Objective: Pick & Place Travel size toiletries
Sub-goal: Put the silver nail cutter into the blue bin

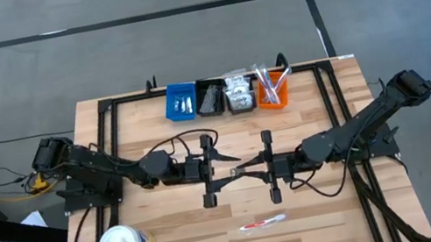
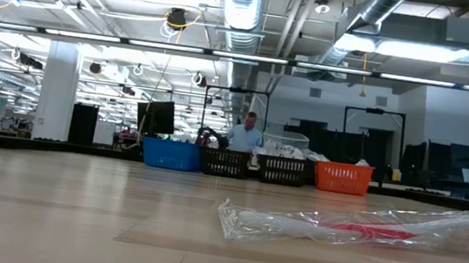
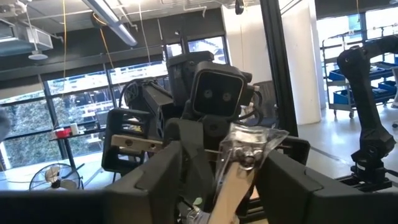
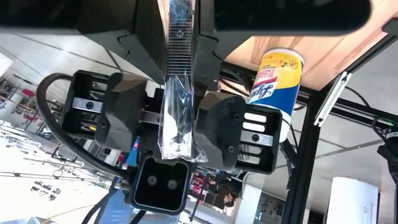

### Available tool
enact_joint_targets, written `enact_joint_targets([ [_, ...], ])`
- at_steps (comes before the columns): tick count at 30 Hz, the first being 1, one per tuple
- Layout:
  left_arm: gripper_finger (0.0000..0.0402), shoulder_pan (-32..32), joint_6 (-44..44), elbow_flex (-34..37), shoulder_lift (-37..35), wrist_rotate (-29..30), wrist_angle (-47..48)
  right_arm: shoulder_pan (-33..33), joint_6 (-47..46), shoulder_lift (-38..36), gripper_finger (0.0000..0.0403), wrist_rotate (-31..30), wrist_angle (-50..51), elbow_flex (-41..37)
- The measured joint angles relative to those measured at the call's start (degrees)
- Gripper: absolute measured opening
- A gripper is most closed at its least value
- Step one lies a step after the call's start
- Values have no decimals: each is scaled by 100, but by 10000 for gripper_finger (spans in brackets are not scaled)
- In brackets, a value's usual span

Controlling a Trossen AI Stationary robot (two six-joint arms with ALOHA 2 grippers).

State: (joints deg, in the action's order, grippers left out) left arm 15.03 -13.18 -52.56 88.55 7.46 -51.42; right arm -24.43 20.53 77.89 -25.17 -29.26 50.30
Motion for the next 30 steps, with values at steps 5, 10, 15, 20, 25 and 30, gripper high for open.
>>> enact_joint_targets([
  [5, 133, 0, 52, 2, 0, -4, 0, 7, 0, 0, 47, -4, 0, 1],
  [10, 57, 0, 11, 2, 2, -104, 2, 7, -90, 0, 53, -20, 15, 5],
  [15, 51, 0, 49, 7, 3, -146, 21, 7, -123, -4, 69, -18, 101, 9],
  [20, 51, 0, 231, 7, 9, -151, 28, 7, -79, -4, 107, 0, 206, 9],
  [25, 51, 0, 316, 7, 7, 133, 64, 7, -39, -4, 166, -197, 242, 9],
  [30, 51, 0, 314, 7, 7, 898, 254, 7, -42, -2, 222, -536, 338, 9],
])
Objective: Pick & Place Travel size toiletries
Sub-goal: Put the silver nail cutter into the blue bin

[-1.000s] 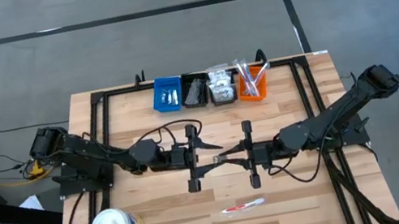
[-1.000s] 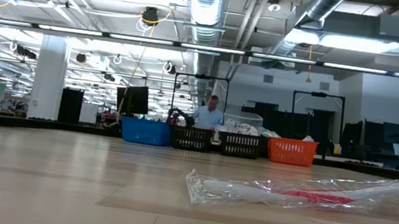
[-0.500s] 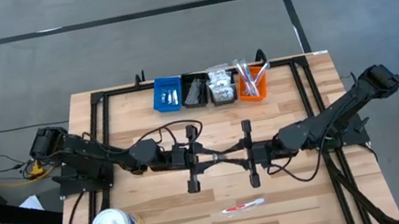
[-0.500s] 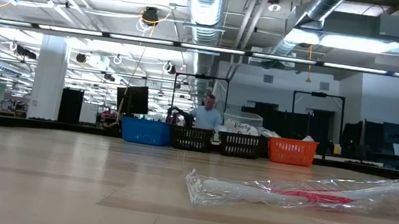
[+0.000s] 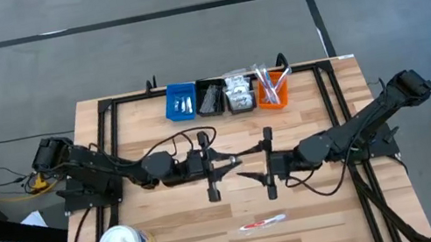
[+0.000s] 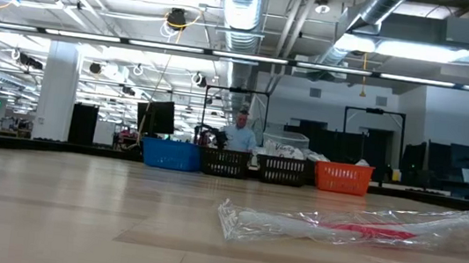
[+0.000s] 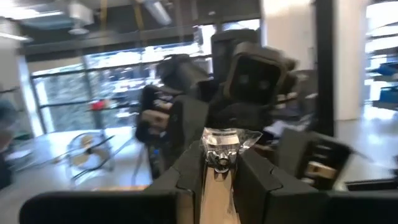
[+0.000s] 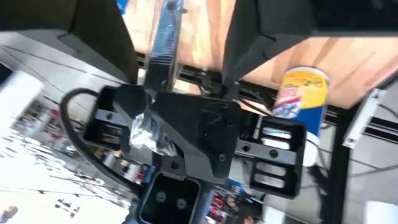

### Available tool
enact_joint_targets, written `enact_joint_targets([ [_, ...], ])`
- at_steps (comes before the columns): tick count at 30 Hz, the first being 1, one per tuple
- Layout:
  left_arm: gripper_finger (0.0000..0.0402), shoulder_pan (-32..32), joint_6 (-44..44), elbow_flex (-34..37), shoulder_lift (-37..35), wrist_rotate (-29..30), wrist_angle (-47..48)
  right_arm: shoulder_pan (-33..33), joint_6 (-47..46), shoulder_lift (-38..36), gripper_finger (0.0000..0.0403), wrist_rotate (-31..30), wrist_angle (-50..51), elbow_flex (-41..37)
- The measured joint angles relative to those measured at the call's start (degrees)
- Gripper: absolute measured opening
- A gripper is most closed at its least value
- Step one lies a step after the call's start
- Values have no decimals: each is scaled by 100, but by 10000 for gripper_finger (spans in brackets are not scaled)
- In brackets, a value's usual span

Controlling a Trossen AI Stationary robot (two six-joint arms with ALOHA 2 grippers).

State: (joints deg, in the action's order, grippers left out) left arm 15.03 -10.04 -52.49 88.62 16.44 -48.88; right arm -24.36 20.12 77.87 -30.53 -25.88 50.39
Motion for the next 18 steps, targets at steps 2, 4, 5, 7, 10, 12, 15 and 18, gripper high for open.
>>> enact_joint_targets([
  [2, 51, 0, -1, 0, 0, 208, 11, 0, 0, 0, 238, -173, 27, 0],
  [4, 51, 0, -3, 0, -2, 310, 15, 0, -1, 0, 246, -357, 38, 0],
  [5, 51, 0, -4, 0, -2, 360, 24, 0, 0, 0, 248, -436, 56, 0],
  [7, 51, 1, 2, 0, -2, 536, 33, 0, 2, 0, 249, -609, 115, 0],
  [10, 51, 2, 1, 0, -10, 938, 105, 0, 108, 0, 249, -990, 204, 0],
  [12, 51, 2, 0, 0, -12, 1310, 267, 0, 196, 0, 249, -1237, 213, 0],
  [15, 51, -24, -7, 0, -81, 2072, 681, -2, 286, 0, 249, -1431, 216, 0],
  [18, 51, -196, 139, -2, -204, 2721, 1244, 0, 474, 0, 249, -1685, 203, 0],
])
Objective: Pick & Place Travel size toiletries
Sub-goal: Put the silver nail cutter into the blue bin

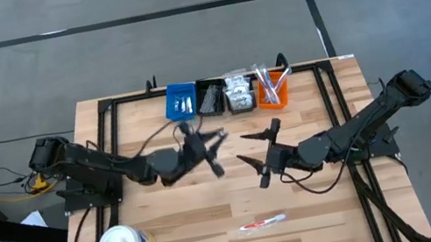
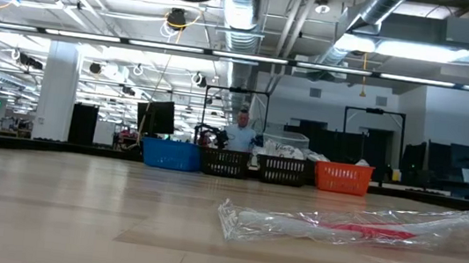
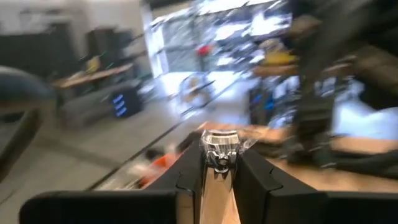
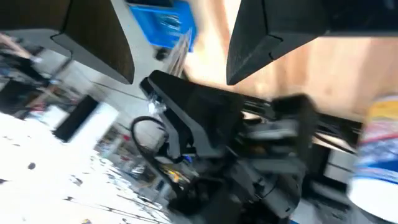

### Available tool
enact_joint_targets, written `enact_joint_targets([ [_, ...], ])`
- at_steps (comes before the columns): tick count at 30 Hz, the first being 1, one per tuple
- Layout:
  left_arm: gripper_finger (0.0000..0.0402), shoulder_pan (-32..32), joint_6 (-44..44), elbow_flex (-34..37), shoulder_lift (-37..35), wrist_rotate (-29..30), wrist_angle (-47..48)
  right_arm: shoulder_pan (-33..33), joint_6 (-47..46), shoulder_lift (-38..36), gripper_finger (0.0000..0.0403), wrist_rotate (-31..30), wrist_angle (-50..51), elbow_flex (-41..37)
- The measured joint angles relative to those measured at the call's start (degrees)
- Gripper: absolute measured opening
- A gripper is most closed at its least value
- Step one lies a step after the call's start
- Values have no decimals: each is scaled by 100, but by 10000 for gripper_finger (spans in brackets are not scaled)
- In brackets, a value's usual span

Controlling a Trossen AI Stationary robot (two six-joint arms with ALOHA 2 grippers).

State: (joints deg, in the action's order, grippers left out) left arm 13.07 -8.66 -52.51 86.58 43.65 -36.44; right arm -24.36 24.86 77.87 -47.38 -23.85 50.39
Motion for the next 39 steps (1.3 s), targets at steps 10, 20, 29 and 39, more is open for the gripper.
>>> enact_joint_targets([
  [10, 51, -2407, 2418, -1, -657, -1641, 2590, 51, 422, 0, 249, -1581, 41, 0],
  [20, 51, -4856, 3340, -4, 18, -4242, 3481, -113, 665, 2, 249, -962, 267, -4],
  [29, 51, -5098, 3092, -24, 1034, -3848, 3808, -101, 816, 2, 249, -955, 239, -4],
  [39, 85, -5029, 2990, -216, 1552, -3383, 3803, -103, 816, 2, 249, -948, 246, -4],
])
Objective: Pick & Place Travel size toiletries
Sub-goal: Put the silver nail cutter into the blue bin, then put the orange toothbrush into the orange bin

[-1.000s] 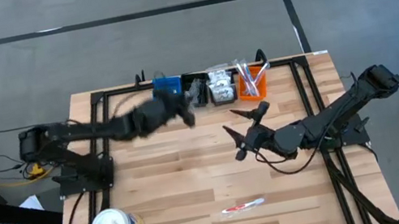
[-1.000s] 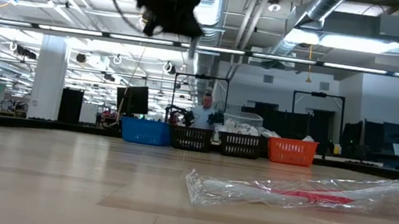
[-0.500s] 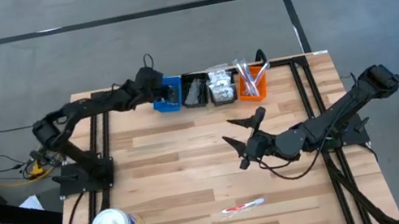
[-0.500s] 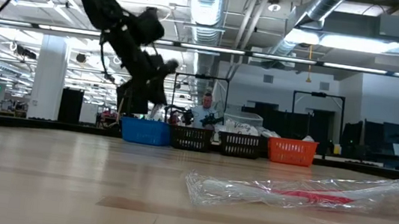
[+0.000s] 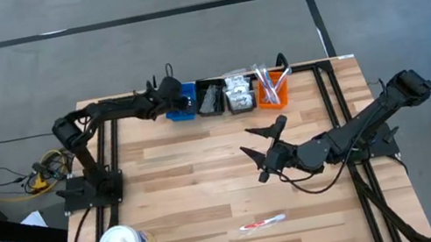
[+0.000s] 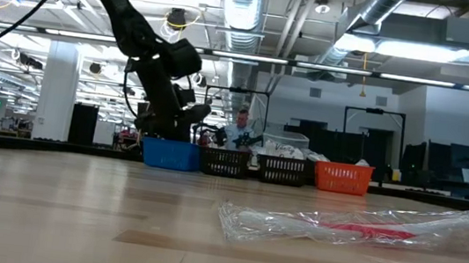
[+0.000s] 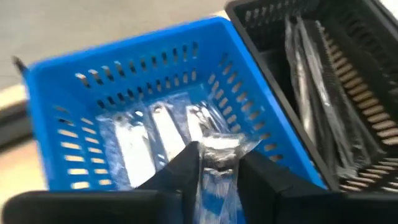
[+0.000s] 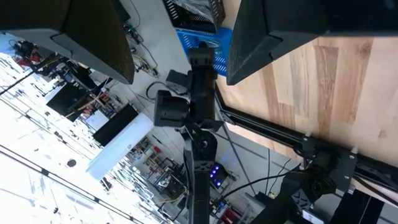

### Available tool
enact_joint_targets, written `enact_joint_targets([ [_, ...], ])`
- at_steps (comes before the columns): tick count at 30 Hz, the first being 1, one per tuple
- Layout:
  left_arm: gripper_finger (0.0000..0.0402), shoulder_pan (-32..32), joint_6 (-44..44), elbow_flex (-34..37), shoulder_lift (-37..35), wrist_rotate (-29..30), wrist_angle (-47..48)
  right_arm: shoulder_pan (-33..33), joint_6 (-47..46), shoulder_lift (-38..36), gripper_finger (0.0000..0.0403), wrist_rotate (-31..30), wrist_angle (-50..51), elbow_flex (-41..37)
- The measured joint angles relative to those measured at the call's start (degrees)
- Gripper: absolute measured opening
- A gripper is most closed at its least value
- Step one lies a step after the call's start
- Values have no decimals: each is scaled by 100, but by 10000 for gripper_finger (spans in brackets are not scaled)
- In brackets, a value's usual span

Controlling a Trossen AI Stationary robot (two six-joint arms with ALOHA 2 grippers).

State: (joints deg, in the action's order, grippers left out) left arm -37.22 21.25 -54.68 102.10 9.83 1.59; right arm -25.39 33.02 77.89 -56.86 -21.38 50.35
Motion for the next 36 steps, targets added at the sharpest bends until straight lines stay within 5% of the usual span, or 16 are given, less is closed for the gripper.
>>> enact_joint_targets([
  [6, 170, 45, -194, -4, -258, 557, 19, -22, 44, 0, 249, -14, 42, 0],
  [14, 248, 575, -181, 8, -1520, 653, 10, -377, 250, -132, 249, 191, 118, 0],
  [25, 224, 2812, -667, 9, -2104, 683, -74, -739, -1334, -1608, 249, 3093, 2467, 4],
  [36, 188, 4861, -597, 13, -1090, 629, -713, -949, -3177, -1526, 249, 3750, 4764, 0],
])
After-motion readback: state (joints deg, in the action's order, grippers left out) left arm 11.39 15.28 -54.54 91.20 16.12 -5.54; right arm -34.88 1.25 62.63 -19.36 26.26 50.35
